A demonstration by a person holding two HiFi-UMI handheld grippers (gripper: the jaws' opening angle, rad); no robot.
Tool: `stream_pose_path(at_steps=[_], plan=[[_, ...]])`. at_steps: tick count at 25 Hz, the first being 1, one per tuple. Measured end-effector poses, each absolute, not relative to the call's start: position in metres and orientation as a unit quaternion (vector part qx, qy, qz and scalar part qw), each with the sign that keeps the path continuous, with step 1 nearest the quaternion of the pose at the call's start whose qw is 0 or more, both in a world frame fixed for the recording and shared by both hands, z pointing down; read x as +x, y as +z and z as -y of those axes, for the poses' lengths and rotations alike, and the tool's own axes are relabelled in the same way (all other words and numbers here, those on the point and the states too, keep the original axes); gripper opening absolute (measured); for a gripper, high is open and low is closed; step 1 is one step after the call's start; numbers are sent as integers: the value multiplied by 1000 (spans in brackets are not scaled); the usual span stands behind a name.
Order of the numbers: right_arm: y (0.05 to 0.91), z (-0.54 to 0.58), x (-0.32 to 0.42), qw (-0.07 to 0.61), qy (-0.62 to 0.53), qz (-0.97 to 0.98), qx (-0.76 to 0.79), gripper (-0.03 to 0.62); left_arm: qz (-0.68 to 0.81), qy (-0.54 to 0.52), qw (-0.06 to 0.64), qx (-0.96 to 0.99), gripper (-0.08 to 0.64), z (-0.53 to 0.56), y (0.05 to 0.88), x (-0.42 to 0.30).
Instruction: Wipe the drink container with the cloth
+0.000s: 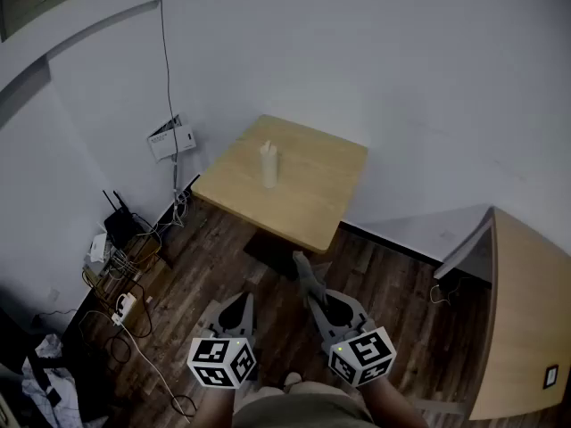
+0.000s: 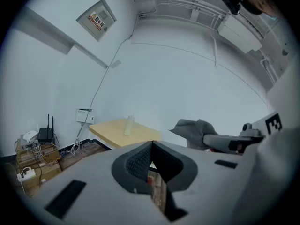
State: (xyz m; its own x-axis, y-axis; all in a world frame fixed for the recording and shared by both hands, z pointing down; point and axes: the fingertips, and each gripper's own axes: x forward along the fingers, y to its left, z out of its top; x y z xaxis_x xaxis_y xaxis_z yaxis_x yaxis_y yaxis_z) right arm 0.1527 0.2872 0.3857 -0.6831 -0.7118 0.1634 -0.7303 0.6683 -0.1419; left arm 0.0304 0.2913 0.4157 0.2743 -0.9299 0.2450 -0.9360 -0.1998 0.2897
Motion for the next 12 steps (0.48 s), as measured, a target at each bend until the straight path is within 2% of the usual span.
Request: stream_pose_path(at_steps=[5,12], plan=[[386,-291,156,45,97,913,394,28,603,13,190,775,2,-297,415,34],[384,-283,158,5,140,908,394,28,604,4,199,772,2,-294,416,25]])
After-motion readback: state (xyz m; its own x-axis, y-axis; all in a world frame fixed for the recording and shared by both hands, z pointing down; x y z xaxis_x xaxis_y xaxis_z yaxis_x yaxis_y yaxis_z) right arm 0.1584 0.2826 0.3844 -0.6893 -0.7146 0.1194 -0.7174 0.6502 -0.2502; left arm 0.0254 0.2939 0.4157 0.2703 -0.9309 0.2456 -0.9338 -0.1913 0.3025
